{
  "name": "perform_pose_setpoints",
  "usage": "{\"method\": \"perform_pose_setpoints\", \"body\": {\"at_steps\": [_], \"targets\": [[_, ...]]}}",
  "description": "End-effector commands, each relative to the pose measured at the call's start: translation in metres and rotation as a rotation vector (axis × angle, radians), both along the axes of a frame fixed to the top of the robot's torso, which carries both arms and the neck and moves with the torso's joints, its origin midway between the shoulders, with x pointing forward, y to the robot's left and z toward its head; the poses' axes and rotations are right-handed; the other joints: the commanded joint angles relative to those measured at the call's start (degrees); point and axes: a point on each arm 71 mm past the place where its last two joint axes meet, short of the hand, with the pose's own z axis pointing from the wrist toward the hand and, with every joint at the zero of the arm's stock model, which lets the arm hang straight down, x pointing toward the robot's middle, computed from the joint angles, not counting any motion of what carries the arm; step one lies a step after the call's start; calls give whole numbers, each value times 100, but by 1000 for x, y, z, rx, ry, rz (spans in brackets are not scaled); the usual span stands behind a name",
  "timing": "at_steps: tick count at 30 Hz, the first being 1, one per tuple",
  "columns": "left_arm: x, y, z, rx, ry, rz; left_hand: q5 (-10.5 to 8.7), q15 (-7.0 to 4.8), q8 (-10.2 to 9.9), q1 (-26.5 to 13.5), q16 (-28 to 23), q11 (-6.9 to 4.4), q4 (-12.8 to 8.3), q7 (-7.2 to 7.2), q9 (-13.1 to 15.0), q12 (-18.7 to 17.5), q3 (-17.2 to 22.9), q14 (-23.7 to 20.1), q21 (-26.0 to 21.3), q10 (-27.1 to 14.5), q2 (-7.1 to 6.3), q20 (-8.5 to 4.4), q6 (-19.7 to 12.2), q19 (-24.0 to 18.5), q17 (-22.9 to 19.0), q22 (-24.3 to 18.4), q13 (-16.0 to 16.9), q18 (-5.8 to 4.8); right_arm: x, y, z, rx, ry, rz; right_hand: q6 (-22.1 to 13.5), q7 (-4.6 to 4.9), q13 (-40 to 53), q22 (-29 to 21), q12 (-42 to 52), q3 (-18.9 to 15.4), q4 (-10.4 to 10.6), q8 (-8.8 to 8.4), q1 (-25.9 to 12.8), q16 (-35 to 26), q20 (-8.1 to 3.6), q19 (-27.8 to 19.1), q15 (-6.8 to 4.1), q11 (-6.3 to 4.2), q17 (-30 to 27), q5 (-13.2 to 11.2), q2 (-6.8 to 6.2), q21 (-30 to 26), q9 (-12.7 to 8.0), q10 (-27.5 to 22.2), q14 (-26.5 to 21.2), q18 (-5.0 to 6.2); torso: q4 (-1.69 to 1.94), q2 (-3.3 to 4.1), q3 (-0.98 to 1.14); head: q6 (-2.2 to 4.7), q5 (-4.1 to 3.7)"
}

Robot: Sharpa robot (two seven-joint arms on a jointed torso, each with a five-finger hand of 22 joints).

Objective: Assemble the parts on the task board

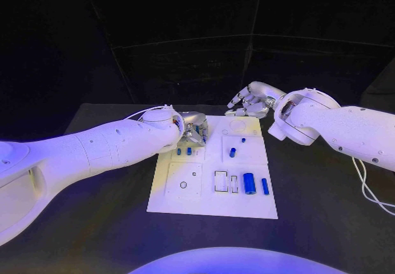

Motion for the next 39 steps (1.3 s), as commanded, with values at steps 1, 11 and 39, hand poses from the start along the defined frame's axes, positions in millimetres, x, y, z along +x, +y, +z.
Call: {"method": "perform_pose_setpoints", "body": {"at_steps": [1,11,39], "targets": [[-2,3,-9,27,26,1,10,-41,-15,67,27,5,-30,19,-5,-15,102,62,44,53,65,-21,37,18,-1,47,-18,-72,0,1,1,2,-1,8,-33,-4,-5,-6,-20,-36,9,26,16,-32,-11,-29,-31,6,-8,30,43,-26,-7,-44,170,58,7,-6,-4,3,0],[-6,9,-1,-76,-18,-20,9,-20,-101,-37,71,31,-130,50,-40,-143,351,65,114,119,19,-16,86,14,-24,133,-78,-90,0,0,1,1,-2,5,-33,-5,-2,-8,-14,-42,7,32,31,-31,-12,-28,-32,4,-3,52,55,-29,-6,-40,173,59,13,-8,-4,62,20],[-2,75,31,-178,29,67,8,-12,-145,-147,85,38,-185,59,-48,-227,469,54,175,193,-58,-8,156,8,-80,215,-82,-100,2,-4,1,-1,-2,-4,-32,-6,-5,-6,-17,-44,7,33,34,-34,-12,-26,-33,4,-6,55,60,-28,-6,-42,173,58,-2,2,-6,66,126]]}}
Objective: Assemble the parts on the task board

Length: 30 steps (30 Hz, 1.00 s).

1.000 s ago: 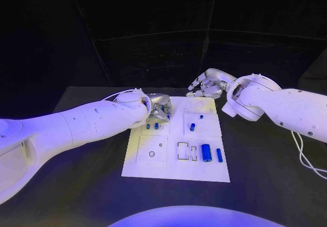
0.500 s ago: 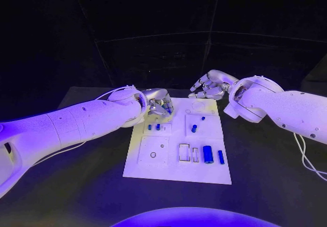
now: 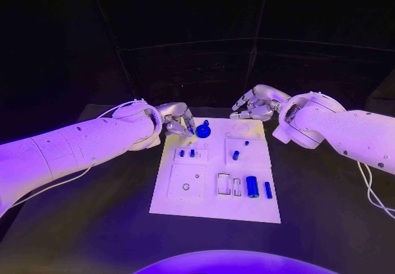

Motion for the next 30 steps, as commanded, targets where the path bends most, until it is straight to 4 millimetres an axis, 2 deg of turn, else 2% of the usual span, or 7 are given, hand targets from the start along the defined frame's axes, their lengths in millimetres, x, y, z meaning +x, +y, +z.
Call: {"method": "perform_pose_setpoints", "body": {"at_steps": [1,9,20,30], "targets": [[0,2,-3,15,54,-8,30,-13,-32,-55,18,-16,3,-13,-9,-41,27,54,30,42,-8,-9,44,8,-12,2,2,-100,0,1,1,2,-2,7,-32,-6,-6,-6,-17,-29,-7,33,11,-34,-12,-25,-33,4,-6,20,37,-28,-6,-42,173,58,-16,7,-2,-2,17],[0,3,-13,37,93,-8,30,-12,-38,-70,17,-16,2,-14,-10,-50,29,52,28,47,-19,-8,48,5,-20,0,1,-99,0,1,1,3,-2,7,-32,-6,-6,-6,-17,-29,-7,33,11,-34,-12,-25,-33,4,-6,20,37,-28,-6,-42,173,58,-20,5,-3,-6,6],[1,4,-25,54,116,-2,30,-12,-43,-78,19,-16,0,-13,-11,-57,34,51,24,50,-23,-8,49,1,-20,-5,1,-98,0,1,1,3,-4,8,-33,-6,-8,-8,-18,-31,-8,35,18,-33,-13,-25,-33,3,-3,25,46,-29,-6,-43,175,58,-18,4,6,-15,6],[2,1,-31,67,117,3,30,-12,-46,-82,20,-15,0,-12,-12,-61,36,51,26,50,-24,-7,48,0,-21,-3,1,-98,0,1,1,4,-5,7,-33,-6,-8,-8,-18,-31,-8,35,18,-33,-13,-25,-33,3,-3,25,46,-29,-6,-43,175,58,-17,7,3,-13,0]]}}
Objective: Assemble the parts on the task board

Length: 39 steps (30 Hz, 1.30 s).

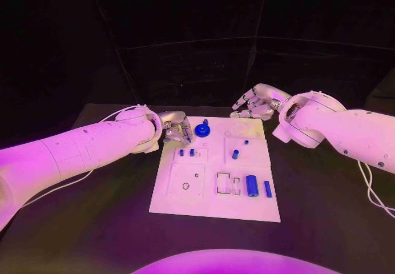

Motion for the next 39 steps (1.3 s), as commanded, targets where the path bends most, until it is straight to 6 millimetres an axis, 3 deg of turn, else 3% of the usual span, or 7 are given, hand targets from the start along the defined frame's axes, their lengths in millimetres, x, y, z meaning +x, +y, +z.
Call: {"method": "perform_pose_setpoints", "body": {"at_steps": [1,39], "targets": [[0,-1,-2,14,4,0,31,-12,-25,-57,21,5,0,9,-7,-33,37,51,26,29,2,-8,29,1,-7,-2,0,-98,0,1,2,4,-5,8,-33,-6,-8,-8,-18,-31,-8,35,18,-33,-13,-25,-33,3,-3,25,46,-29,-6,-43,174,58,3,0,0,8,-2],[-3,-12,-6,37,16,-22,32,-19,-39,-79,39,-5,-37,3,-4,-61,82,47,85,92,-15,-11,80,0,-23,79,8,-105,0,1,1,2,-3,8,-33,-6,-8,-8,-18,-31,-8,35,18,-33,-13,-25,-33,3,-3,25,46,-29,-6,-43,174,58,4,-2,-4,-35,-36]]}}
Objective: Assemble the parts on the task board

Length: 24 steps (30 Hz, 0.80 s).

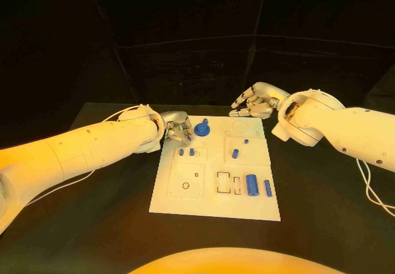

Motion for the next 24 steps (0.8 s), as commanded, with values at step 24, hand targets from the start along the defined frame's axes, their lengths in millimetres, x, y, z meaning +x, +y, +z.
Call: {"method": "perform_pose_setpoints", "body": {"at_steps": [24], "targets": [[-2,-4,0,-3,-17,-5,34,95,-303,-220,13,158,-99,110,-50,-336,31,-4,9,-464,-280,71,-308,-66,-176,3,-1,-112,1,0,1,3,-4,6,-38,-6,-22,-30,-30,-42,-7,38,29,-53,-14,-38,-34,3,-29,30,57,-44,-7,-51,171,63,3,-1,-1,0,-19]]}}
